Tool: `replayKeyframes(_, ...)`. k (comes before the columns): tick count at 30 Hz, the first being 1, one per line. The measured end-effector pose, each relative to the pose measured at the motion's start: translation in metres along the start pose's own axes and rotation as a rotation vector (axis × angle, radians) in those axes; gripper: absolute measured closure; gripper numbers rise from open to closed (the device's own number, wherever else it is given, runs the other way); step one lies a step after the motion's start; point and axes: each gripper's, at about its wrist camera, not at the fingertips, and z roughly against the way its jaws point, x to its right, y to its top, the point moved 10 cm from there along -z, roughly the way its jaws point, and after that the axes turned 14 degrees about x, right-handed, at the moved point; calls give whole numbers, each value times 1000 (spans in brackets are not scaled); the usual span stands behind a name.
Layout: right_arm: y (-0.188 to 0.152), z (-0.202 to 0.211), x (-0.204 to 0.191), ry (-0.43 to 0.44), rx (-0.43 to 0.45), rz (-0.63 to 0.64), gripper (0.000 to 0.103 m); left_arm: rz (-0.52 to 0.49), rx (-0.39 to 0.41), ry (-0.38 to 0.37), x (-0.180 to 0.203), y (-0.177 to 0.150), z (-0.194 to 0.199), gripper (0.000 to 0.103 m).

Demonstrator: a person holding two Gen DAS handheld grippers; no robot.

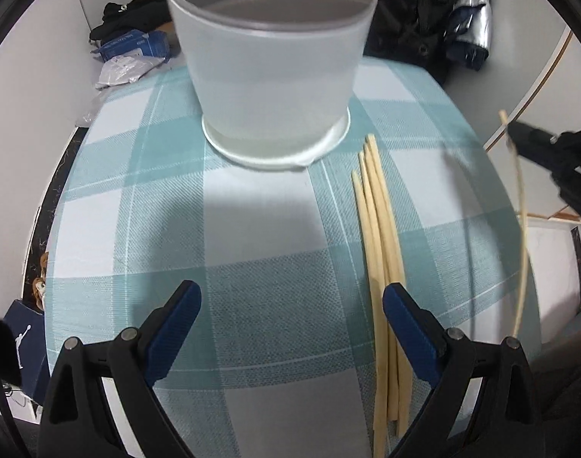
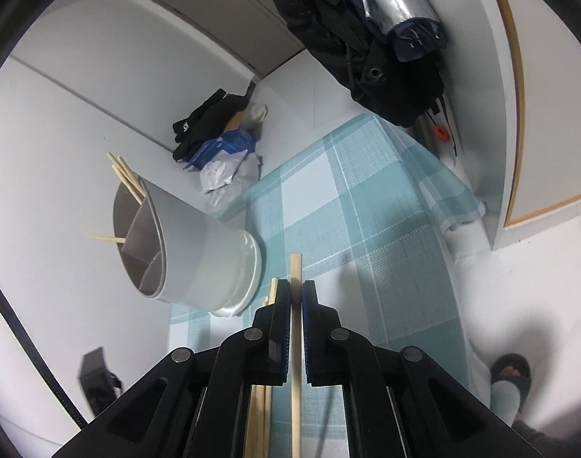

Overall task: Organize utensils
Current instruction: 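Grasp another chopstick with the left gripper while the right gripper holds its chopstick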

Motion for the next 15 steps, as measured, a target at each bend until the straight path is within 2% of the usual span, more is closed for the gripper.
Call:
replayKeyframes(4,4,4,3,0,21,-27,98,-10,-17,27,-4,1,-4,8)
replayKeyframes(9,10,6,1,-5,46,-11,98,54,-53,-9,-7,0,-6,8)
replayKeyframes(15,19,12,-2,9,86,-13,98,-16,-58,-4,0,3,-11,8)
